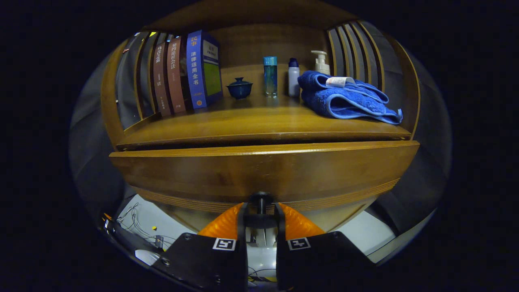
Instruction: Pull open the drawer, take out the items inside it, and place them on the countertop above the cabinet.
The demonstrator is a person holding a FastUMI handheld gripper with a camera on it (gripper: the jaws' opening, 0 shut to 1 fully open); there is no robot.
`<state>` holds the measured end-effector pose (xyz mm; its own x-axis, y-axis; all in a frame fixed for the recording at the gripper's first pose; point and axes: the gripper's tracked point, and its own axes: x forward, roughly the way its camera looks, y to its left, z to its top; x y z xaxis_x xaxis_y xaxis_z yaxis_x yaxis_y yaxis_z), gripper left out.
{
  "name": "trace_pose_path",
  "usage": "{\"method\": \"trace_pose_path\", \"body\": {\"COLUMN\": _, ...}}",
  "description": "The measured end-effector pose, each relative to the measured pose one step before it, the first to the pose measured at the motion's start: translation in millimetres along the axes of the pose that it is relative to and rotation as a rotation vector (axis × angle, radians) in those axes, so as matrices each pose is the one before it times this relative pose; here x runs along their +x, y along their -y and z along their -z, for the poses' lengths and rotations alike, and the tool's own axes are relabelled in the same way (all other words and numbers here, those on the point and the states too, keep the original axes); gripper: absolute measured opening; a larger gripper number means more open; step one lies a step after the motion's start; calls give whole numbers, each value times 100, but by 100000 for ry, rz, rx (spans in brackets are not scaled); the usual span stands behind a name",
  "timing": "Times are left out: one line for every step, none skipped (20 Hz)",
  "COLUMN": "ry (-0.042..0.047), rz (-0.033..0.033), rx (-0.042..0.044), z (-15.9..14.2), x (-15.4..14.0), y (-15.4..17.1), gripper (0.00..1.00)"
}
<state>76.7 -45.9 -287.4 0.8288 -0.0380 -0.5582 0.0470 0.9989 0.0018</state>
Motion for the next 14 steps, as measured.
{"method": "trace_pose_path", "body": {"ry": -830, "rz": -86, "rx": -710, "z": 522, "x": -878, "y": -12, "gripper": 31}}
{"method": "trace_pose_path", "body": {"ry": -662, "rz": -217, "rx": -295, "z": 530, "x": -892, "y": -19, "gripper": 31}}
{"method": "trace_pose_path", "body": {"ry": -870, "rz": -492, "rx": 132, "z": 617, "x": -1002, "y": 14, "gripper": 31}}
{"method": "trace_pose_path", "body": {"ry": -1039, "rz": -815, "rx": 613, "z": 553, "x": -826, "y": -36, "gripper": 31}}
{"method": "trace_pose_path", "body": {"ry": -1103, "rz": -715, "rx": 705, "z": 526, "x": -861, "y": 1, "gripper": 31}}
{"method": "trace_pose_path", "body": {"ry": -1250, "rz": -395, "rx": 323, "z": 602, "x": -853, "y": 4, "gripper": 31}}
{"method": "trace_pose_path", "body": {"ry": -1238, "rz": -19, "rx": 15, "z": 607, "x": -888, "y": 137, "gripper": 31}}
{"method": "trace_pose_path", "body": {"ry": -1196, "rz": 406, "rx": 103, "z": 512, "x": -809, "y": 162, "gripper": 31}}
{"method": "trace_pose_path", "body": {"ry": -1108, "rz": 422, "rx": 552, "z": 580, "x": -838, "y": 129, "gripper": 31}}
{"method": "trace_pose_path", "body": {"ry": -1164, "rz": -63, "rx": 622, "z": 534, "x": -703, "y": 1, "gripper": 31}}
{"method": "trace_pose_path", "body": {"ry": -989, "rz": 3, "rx": 112, "z": 447, "x": -564, "y": -156, "gripper": 31}}
{"method": "trace_pose_path", "body": {"ry": -875, "rz": 341, "rx": -491, "z": 432, "x": -587, "y": 2, "gripper": 31}}
{"method": "trace_pose_path", "body": {"ry": -625, "rz": 5, "rx": -371, "z": 422, "x": -503, "y": -18, "gripper": 31}}
{"method": "trace_pose_path", "body": {"ry": -523, "rz": -259, "rx": 91, "z": 387, "x": -551, "y": -76, "gripper": 31}}
